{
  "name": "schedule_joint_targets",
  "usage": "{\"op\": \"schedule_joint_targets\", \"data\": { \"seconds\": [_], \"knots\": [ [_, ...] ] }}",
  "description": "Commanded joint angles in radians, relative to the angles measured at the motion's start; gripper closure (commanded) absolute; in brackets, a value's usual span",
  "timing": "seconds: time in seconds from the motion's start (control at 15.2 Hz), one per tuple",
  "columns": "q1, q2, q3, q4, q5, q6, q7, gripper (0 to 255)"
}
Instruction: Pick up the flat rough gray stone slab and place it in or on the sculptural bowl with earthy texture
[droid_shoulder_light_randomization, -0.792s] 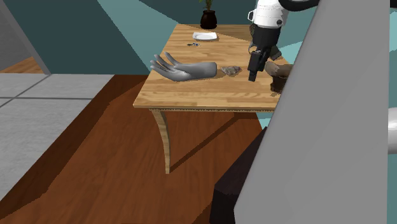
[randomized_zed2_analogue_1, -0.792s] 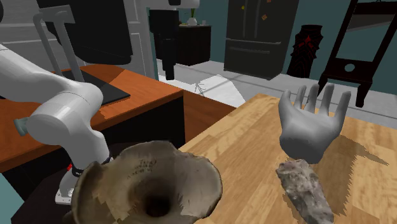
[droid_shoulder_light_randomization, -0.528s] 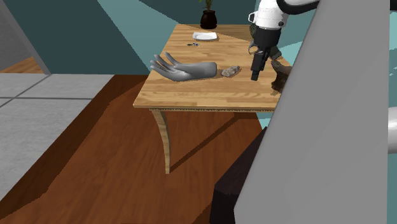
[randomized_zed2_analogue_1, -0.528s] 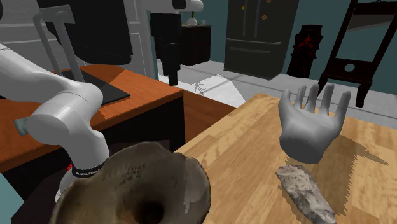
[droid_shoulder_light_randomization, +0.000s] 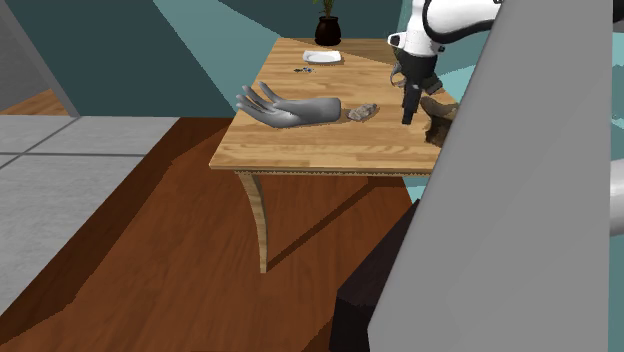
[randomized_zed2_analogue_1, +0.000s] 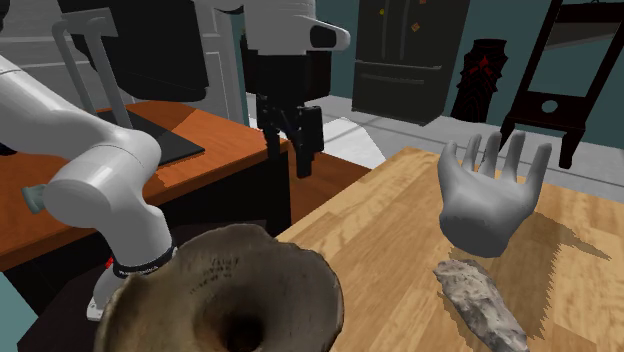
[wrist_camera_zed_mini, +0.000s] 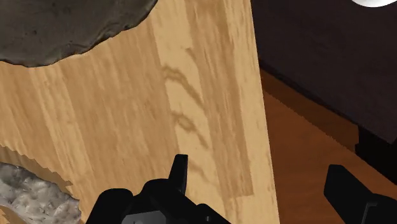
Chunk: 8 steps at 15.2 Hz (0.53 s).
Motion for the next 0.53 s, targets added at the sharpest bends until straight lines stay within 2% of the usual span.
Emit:
{"op": "schedule_joint_targets", "data": {
  "seconds": [0.0,0.46],
  "knots": [
    [0.008,0.051,-0.052,0.017,-0.035,0.047,-0.102,0],
    [0.061,0.261,-0.215,0.117,-0.085,0.208,-0.427,0]
  ]
}}
